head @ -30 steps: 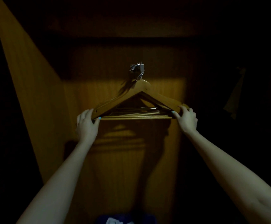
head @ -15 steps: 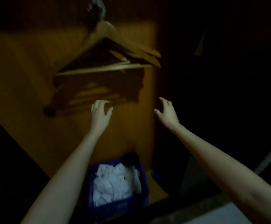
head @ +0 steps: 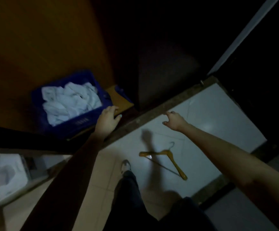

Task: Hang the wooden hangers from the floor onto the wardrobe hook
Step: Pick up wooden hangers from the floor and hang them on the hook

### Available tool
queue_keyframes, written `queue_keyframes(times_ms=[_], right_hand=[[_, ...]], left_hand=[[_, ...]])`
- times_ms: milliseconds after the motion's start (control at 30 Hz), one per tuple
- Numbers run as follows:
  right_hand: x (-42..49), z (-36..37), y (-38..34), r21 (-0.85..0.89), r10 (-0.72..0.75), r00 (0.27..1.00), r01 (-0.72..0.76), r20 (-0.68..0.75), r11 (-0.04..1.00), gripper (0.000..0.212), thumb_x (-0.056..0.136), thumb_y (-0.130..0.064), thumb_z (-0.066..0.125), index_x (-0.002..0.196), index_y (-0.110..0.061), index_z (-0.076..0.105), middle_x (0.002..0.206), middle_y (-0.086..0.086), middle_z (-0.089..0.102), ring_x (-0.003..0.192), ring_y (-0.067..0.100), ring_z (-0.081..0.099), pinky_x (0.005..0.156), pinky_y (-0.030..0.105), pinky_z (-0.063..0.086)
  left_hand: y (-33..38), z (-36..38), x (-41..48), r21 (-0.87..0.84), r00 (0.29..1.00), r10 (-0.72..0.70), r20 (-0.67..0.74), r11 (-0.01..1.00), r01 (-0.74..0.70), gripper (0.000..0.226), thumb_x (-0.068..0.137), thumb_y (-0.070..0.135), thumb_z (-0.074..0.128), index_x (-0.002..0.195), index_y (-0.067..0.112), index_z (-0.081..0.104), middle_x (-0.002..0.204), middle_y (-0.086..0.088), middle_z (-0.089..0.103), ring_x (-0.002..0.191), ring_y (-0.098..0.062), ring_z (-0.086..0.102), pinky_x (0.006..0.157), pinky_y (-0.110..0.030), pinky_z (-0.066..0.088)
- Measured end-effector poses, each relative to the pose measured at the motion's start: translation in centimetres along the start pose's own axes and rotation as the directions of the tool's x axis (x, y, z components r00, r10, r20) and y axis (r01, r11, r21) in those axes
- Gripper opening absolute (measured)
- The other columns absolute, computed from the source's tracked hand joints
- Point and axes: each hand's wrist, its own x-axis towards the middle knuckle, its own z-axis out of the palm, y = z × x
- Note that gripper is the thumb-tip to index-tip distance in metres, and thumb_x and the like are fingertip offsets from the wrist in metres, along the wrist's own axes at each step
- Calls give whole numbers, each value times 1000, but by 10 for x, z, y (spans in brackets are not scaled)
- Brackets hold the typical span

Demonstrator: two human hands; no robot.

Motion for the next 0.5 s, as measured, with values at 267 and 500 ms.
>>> queue_keyframes(times_ms=[267,500], right_hand=[[75,234,215,13,205,960,-211,191,977,55,90,-36,58,138,-13,45,137,21,48,124,38,48,102,46,42],[190,442,314,198,257,950,-290,177,936,52,88,-36,58,130,-8,49,123,21,57,109,37,57,92,44,49]], left_hand=[[-47,327,-9,-68,980,40,197,997,-27,35,91,25,59,121,7,57,115,-11,62,109,-27,55,96,-39,45],[-138,570,35,-49,950,-78,304,994,97,33,91,23,58,119,7,57,118,-12,61,114,-29,52,96,-40,42]])
